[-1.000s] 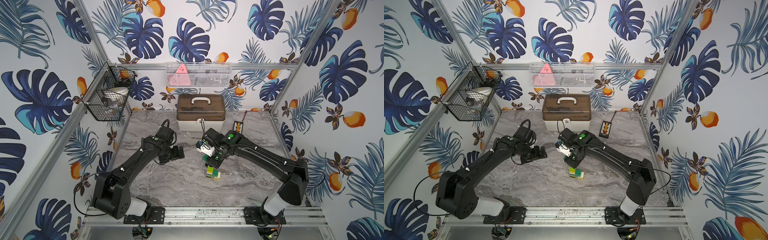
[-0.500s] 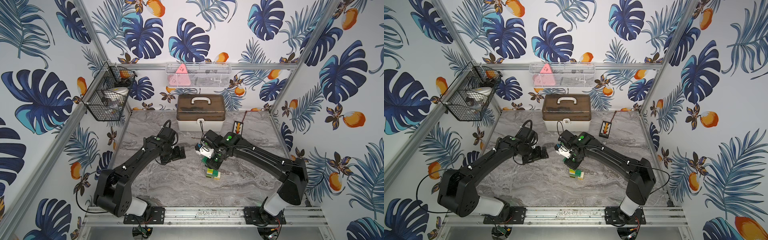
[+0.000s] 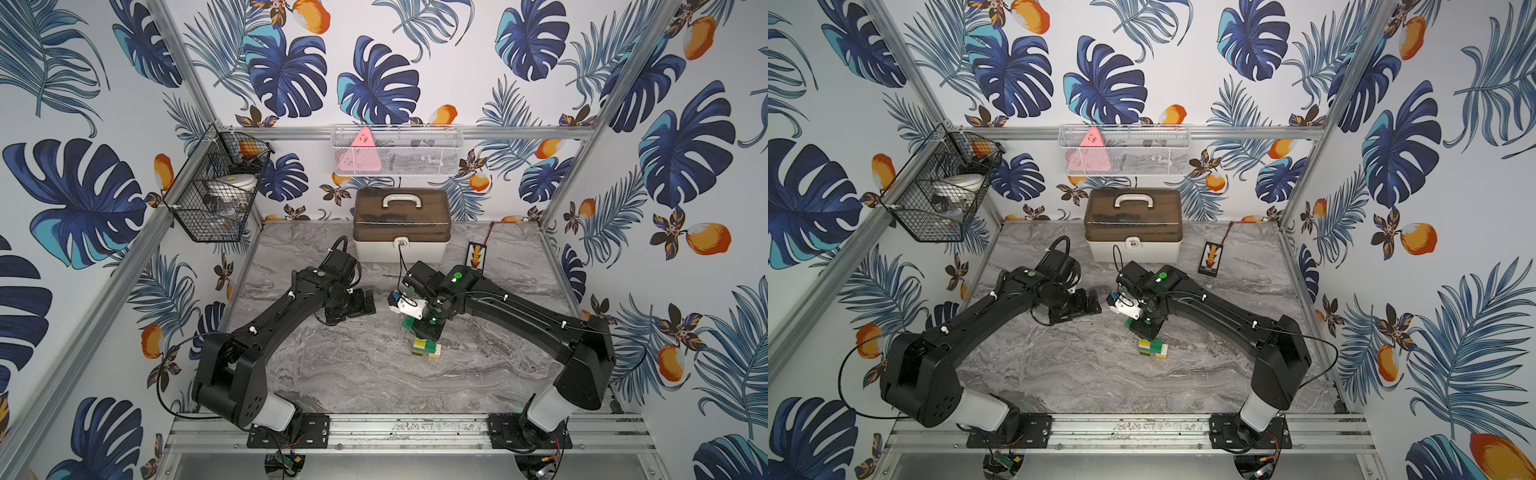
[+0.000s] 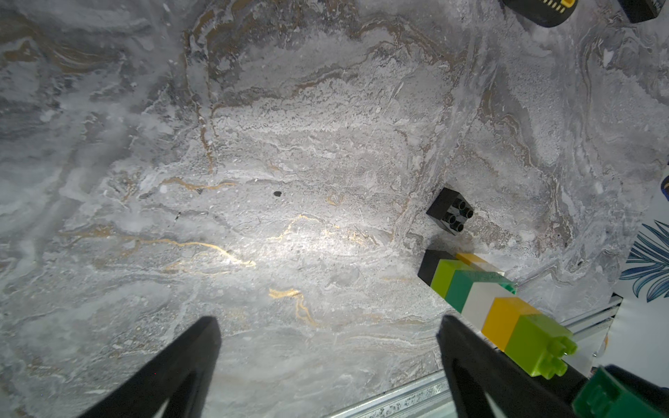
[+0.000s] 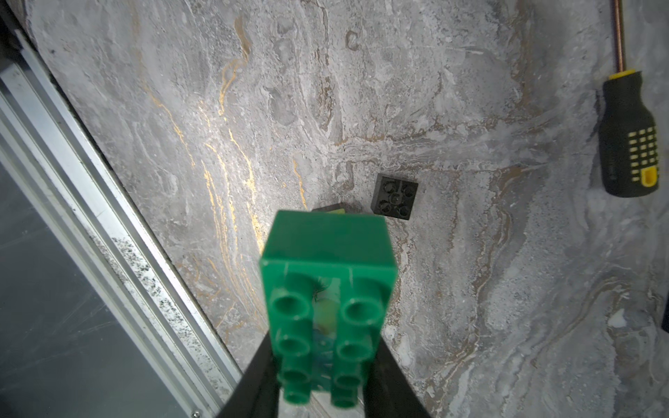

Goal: Assemble a giraffe with lego
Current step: Pick up the lego brick from the center of the board.

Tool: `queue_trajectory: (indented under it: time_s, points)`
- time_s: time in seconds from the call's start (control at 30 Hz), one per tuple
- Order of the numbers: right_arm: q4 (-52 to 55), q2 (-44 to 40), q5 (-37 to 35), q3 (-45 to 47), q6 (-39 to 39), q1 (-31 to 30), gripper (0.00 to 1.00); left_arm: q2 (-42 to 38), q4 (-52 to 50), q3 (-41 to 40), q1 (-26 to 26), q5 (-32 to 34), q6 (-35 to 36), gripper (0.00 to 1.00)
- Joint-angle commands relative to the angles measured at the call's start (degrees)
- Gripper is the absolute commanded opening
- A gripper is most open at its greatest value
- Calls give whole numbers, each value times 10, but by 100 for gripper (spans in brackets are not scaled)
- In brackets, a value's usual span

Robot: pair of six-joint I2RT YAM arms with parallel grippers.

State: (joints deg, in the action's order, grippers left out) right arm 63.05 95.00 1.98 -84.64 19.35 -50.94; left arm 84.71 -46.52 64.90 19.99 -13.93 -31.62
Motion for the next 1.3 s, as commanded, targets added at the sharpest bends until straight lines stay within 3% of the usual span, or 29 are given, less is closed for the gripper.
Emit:
queue_trajectory:
  time_s: [0.0,0.3,0.5,0.77,1.1,1.27]
  points:
    - [-9,-10,-17,6,33,1,22,-1,-8,1,3,-3,3,99]
    - [-3,-22,3,8,67,7,23,1,3,-4,8,-18,-4,99]
    - [0,-33,18,14,83,8,24,-11,76,-43,8,-111,-35,99]
    - [1,-50,38,23,80,18,24,-39,317,-163,1,-314,-169,96]
    - [3,-68,113,25,67,36,25,-114,556,-258,1,-392,-309,83]
    - [7,-64,133,9,61,40,25,-114,583,-246,18,-406,-320,76]
